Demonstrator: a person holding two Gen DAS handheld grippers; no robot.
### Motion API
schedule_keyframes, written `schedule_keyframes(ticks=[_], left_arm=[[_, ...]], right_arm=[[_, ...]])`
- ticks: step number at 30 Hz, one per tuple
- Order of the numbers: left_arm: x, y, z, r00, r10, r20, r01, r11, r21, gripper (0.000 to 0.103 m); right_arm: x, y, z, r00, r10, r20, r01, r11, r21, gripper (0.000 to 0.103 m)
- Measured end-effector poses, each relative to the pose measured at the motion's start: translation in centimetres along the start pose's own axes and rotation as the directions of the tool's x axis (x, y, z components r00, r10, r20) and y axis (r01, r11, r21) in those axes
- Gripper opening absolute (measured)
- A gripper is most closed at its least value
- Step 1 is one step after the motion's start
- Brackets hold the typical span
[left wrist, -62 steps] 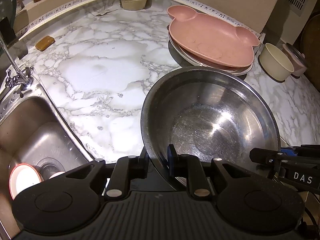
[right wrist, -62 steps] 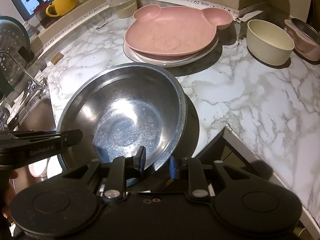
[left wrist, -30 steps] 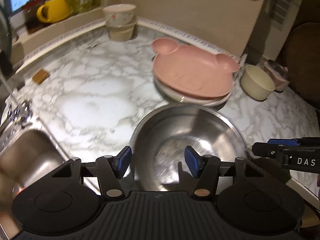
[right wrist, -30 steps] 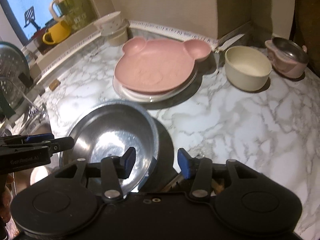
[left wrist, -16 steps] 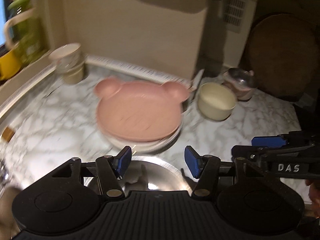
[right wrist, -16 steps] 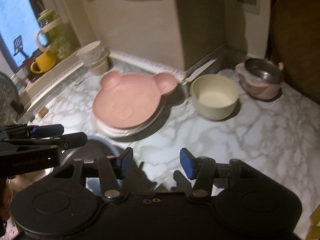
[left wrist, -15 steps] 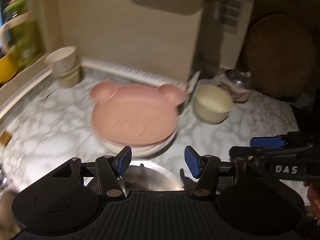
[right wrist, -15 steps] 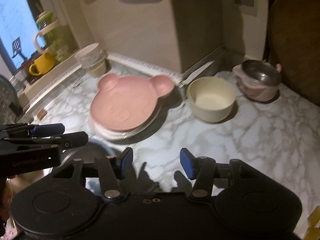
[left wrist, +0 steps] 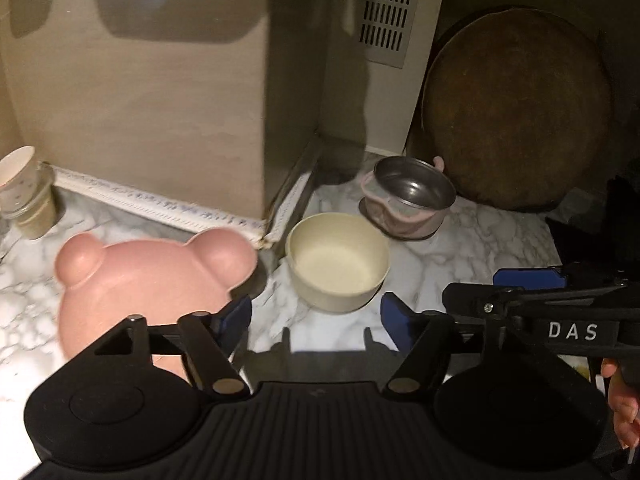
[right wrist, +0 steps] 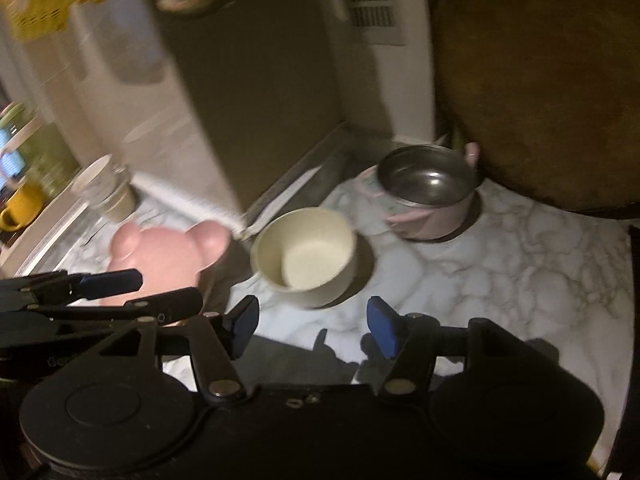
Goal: Organize plates and bowls
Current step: 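Move both grippers to the small steel pot with pink handle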
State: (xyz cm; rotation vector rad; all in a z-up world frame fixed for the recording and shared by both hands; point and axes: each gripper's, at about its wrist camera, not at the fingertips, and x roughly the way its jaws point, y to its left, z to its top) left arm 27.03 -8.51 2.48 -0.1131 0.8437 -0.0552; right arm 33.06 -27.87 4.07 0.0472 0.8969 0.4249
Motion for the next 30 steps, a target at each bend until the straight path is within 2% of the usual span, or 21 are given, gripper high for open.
schedule_keyframes(ticks=[10, 18, 20, 30], left_arm=[[5.4, -3.2, 4.9, 0.999, -0.027, 0.018, 0.026, 1.000, 0.012, 0.077], [10.2, -5.0, 8.2, 0.999, -0.024, 0.033, 0.024, 1.000, 0.013, 0.078], [11.3, -5.4, 8.8, 0.999, -0.018, 0.034, 0.018, 1.000, 0.020, 0.078], [17.4, -6.4, 11.3, 0.998, -0.006, -0.056, 0.005, 1.000, -0.006, 0.078]], right_arm=[[2.5, -5.2, 3.6, 0.997, -0.071, 0.008, 0.071, 0.997, 0.044, 0.068], [4.8, -9.3, 6.7, 0.990, -0.137, 0.025, 0.135, 0.988, 0.081, 0.092], [5.5, -10.4, 7.3, 0.989, -0.145, 0.021, 0.142, 0.985, 0.100, 0.095], [10.0, -13.3, 9.2, 0.983, -0.178, -0.045, 0.182, 0.976, 0.116, 0.094]])
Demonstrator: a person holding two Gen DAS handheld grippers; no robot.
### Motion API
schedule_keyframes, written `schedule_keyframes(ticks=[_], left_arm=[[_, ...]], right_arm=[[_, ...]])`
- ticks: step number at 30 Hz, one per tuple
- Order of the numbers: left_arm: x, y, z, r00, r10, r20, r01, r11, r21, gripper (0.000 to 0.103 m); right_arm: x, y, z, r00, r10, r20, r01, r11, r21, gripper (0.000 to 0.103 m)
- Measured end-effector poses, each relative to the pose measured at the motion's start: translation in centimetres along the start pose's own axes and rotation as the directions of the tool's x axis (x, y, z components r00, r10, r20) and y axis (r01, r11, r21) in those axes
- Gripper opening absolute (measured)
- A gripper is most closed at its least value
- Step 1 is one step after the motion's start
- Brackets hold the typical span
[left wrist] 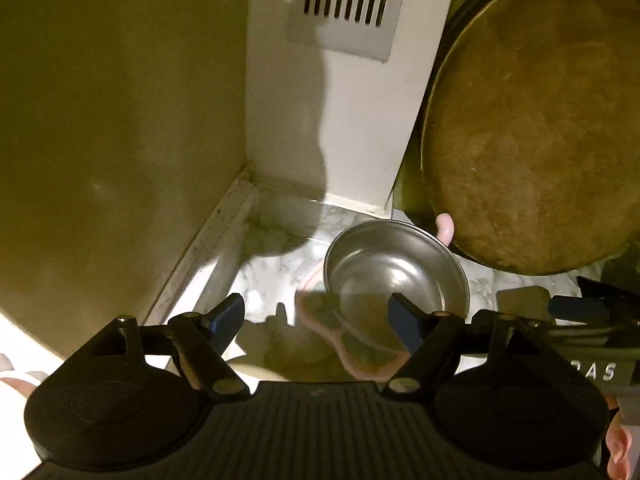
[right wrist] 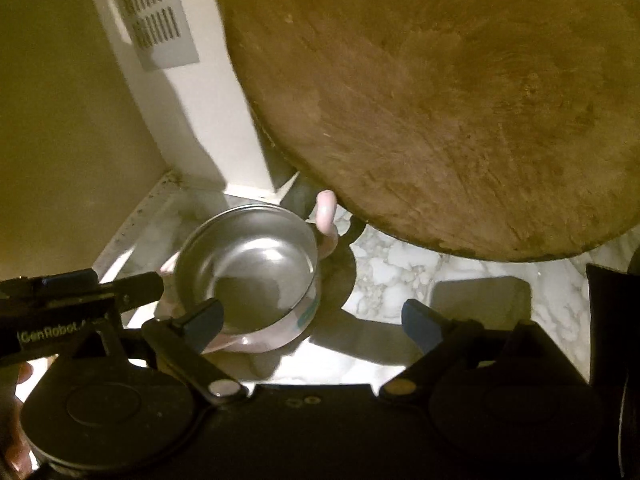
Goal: Organize plates and bowls
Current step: 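Move both grippers to the small steel pot with pink handle, then close both grippers on the small steel pot rim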
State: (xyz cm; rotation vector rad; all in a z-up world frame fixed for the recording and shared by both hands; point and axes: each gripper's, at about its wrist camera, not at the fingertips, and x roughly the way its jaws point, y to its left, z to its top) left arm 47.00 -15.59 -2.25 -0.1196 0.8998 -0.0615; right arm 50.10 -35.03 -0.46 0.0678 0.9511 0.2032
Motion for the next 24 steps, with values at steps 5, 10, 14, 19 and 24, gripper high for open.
schedule_keyframes(ticks=[5, 10, 14, 19, 24], left_arm=[[2.6, 0.2, 1.3, 0.999, 0.004, -0.044, -0.005, 1.000, -0.023, 0.078], [5.2, 0.5, 2.3, 0.996, 0.003, -0.092, -0.007, 0.999, -0.042, 0.078], [6.7, 0.2, 2.8, 0.994, 0.009, -0.109, -0.012, 0.999, -0.033, 0.078], [8.1, -0.3, 2.8, 0.992, 0.009, -0.129, -0.010, 1.000, -0.012, 0.078], [8.7, -0.4, 2.9, 0.991, 0.007, -0.133, -0.008, 1.000, -0.006, 0.064]], right_arm=[[2.1, -0.7, 0.6, 0.999, -0.005, -0.033, 0.006, 1.000, 0.030, 0.087], [3.5, -0.9, 0.8, 0.999, 0.003, -0.048, -0.001, 0.999, 0.045, 0.084], [4.5, -0.7, 0.8, 0.998, 0.003, -0.063, -0.001, 0.999, 0.040, 0.079], [5.4, -0.4, 0.8, 0.996, 0.019, -0.089, -0.016, 0.999, 0.031, 0.062], [5.8, -0.2, 0.8, 0.996, 0.021, -0.092, -0.019, 1.000, 0.025, 0.055]])
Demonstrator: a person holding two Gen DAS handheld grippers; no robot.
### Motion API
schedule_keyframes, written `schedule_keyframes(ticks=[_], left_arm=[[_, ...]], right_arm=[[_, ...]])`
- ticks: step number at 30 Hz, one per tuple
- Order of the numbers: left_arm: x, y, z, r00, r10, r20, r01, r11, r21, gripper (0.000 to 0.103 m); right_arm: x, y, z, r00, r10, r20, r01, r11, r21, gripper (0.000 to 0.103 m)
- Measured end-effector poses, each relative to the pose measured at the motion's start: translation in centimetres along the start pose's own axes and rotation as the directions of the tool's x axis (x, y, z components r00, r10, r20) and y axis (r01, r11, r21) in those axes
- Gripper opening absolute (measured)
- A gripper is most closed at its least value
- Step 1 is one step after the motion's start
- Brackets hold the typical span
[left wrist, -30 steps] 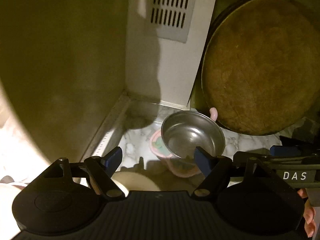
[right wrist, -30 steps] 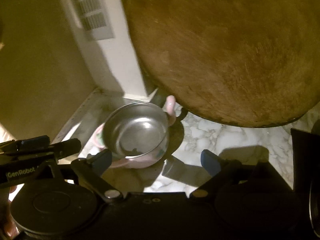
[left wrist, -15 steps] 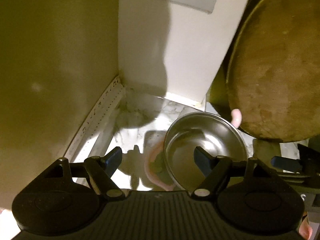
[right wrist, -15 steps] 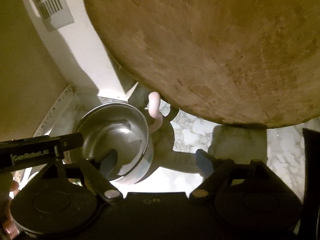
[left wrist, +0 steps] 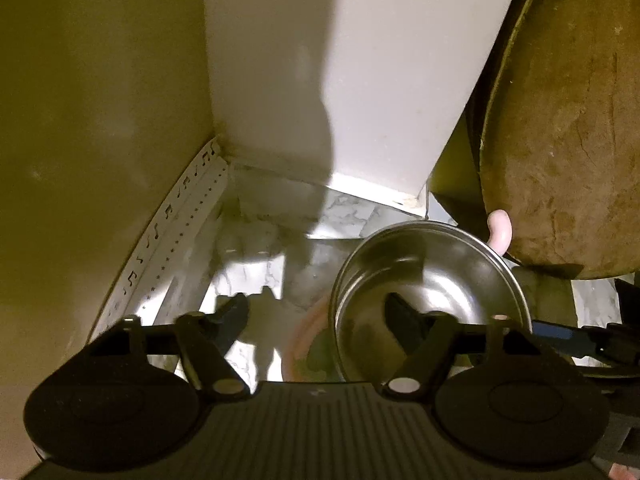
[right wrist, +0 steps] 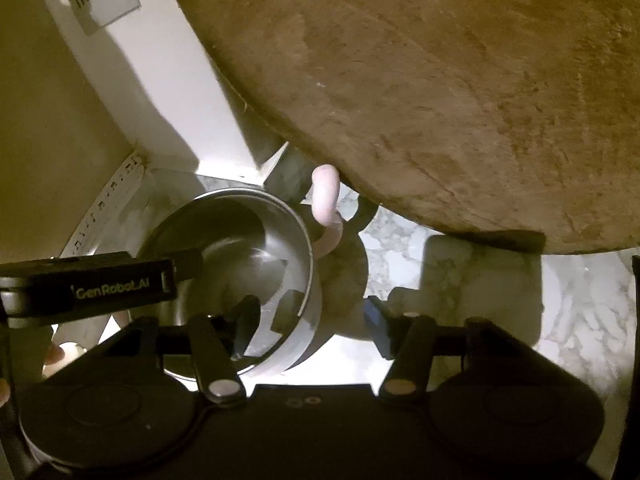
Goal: Organize plates and bowls
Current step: 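Close both grippers on the small steel pot rim, then lift the small pot with both grippers and carry it over the steel bowl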
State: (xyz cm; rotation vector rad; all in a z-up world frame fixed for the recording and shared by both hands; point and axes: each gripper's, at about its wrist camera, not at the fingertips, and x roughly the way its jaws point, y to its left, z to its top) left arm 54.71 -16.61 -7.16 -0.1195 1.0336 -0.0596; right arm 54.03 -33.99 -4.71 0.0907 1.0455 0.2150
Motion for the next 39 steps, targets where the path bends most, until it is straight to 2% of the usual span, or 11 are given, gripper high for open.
schedule_keyframes(ticks=[3, 5, 10, 14, 27, 39], left_arm=[[0.3, 0.2, 0.1, 1.000, -0.007, -0.012, 0.006, 1.000, -0.012, 0.055], [0.5, 0.1, 0.0, 1.000, -0.011, -0.012, 0.010, 1.000, -0.004, 0.042], [0.6, 0.2, 0.0, 1.000, -0.005, -0.015, 0.004, 1.000, -0.004, 0.032], [0.4, 0.0, -0.2, 1.000, -0.005, -0.019, 0.005, 1.000, 0.008, 0.026], [-1.9, -0.6, -2.2, 1.000, -0.006, -0.021, 0.006, 0.999, 0.035, 0.024], [-6.9, -0.8, -5.6, 0.999, -0.040, -0.004, 0.040, 0.999, 0.036, 0.024]], right_arm=[[0.2, -0.1, 0.0, 1.000, 0.002, -0.004, -0.002, 1.000, -0.002, 0.050], [0.3, -0.1, 0.0, 1.000, -0.002, -0.006, 0.002, 1.000, -0.005, 0.047], [0.3, -0.4, 0.0, 1.000, 0.006, -0.005, -0.006, 1.000, 0.001, 0.035], [-0.1, 0.0, -0.1, 1.000, 0.006, 0.006, -0.006, 1.000, -0.006, 0.021], [-1.3, 0.8, -1.7, 0.998, -0.058, 0.028, 0.059, 0.998, -0.034, 0.014], [-5.9, 1.9, -4.8, 0.995, -0.059, 0.086, 0.063, 0.997, -0.041, 0.011]])
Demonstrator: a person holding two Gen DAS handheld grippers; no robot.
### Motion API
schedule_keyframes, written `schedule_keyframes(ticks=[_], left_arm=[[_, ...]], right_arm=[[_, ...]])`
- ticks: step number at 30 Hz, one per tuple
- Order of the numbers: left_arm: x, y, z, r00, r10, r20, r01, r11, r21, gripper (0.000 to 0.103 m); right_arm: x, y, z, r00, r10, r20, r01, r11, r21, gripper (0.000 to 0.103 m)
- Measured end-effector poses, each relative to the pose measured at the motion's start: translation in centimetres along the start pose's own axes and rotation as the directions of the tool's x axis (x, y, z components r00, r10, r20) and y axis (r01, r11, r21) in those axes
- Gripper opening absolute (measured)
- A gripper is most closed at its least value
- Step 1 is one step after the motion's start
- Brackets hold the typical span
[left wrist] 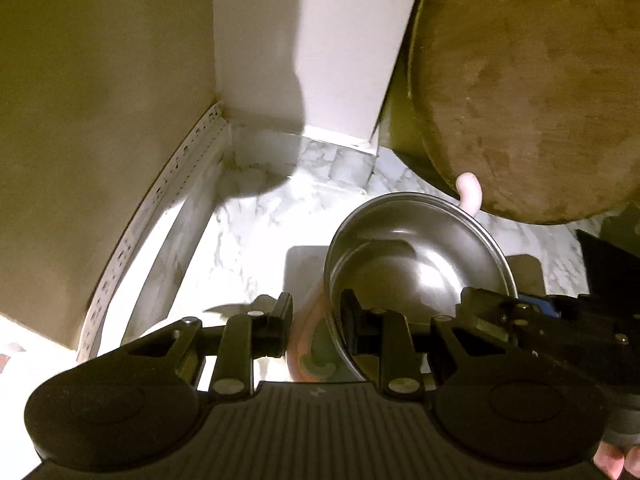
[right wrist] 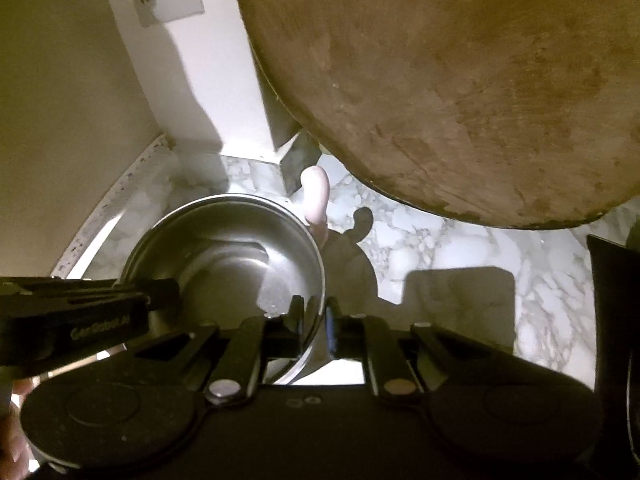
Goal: Organize plates and bowls
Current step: 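Lift the small pot with both grippers and carry it over the steel bowl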
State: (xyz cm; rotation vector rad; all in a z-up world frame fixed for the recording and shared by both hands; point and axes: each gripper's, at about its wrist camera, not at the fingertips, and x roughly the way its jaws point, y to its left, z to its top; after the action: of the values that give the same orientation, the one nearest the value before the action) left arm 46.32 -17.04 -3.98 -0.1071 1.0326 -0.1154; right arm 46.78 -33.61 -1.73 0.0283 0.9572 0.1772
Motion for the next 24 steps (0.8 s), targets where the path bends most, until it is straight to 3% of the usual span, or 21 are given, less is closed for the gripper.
schedule_keyframes(ticks=[12, 24], left_arm=[[-6.5, 1.6, -3.3, 1.000, -0.009, 0.026, 0.010, 1.000, -0.012, 0.025], [-13.7, 4.7, -7.7, 0.998, 0.018, 0.063, -0.014, 0.999, -0.051, 0.025]], right_arm=[[-5.6, 3.1, -3.0, 0.999, 0.024, 0.033, -0.023, 0.999, -0.040, 0.011], [-10.9, 8.8, -6.4, 0.996, 0.072, 0.054, -0.064, 0.989, -0.132, 0.011]])
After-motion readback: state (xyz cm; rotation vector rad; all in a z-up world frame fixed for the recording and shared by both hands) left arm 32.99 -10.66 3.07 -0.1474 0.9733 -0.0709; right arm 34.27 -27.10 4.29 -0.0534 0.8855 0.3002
